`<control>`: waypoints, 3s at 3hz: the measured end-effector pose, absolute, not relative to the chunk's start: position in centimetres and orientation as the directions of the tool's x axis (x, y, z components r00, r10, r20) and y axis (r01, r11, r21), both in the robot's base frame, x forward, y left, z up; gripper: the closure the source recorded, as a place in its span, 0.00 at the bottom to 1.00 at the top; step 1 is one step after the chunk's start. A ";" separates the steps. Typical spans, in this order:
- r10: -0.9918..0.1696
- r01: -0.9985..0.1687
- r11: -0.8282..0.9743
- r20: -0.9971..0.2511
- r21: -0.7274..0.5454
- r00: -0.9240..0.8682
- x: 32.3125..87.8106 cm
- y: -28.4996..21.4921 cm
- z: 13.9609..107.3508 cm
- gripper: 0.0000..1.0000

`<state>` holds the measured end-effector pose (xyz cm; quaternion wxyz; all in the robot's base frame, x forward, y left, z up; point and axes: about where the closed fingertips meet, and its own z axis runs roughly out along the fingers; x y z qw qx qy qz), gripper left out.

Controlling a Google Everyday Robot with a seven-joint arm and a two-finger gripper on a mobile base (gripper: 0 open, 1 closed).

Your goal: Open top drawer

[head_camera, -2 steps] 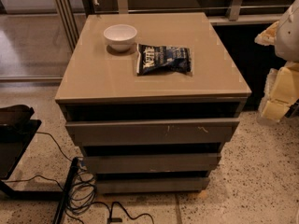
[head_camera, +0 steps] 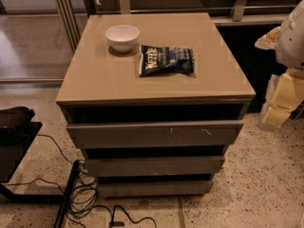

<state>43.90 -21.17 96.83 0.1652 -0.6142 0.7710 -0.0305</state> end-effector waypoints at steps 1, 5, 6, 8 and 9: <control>-0.956 -0.956 0.178 -0.271 -0.232 -0.112 44.0 -20.3 93.4 0.00; -0.896 -0.982 0.014 -0.439 -0.189 0.072 44.2 -18.8 82.7 0.00; -0.883 -0.989 -0.009 -0.462 -0.147 0.076 44.4 -17.1 79.1 0.00; -0.859 -0.990 0.029 -0.510 -0.134 0.044 45.5 -15.4 73.5 0.00; -0.834 -0.986 0.087 -0.552 -0.144 0.007 46.3 -15.0 71.1 0.00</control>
Offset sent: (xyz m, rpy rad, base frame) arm -0.0010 0.0139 -0.1321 0.2639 0.0008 0.3325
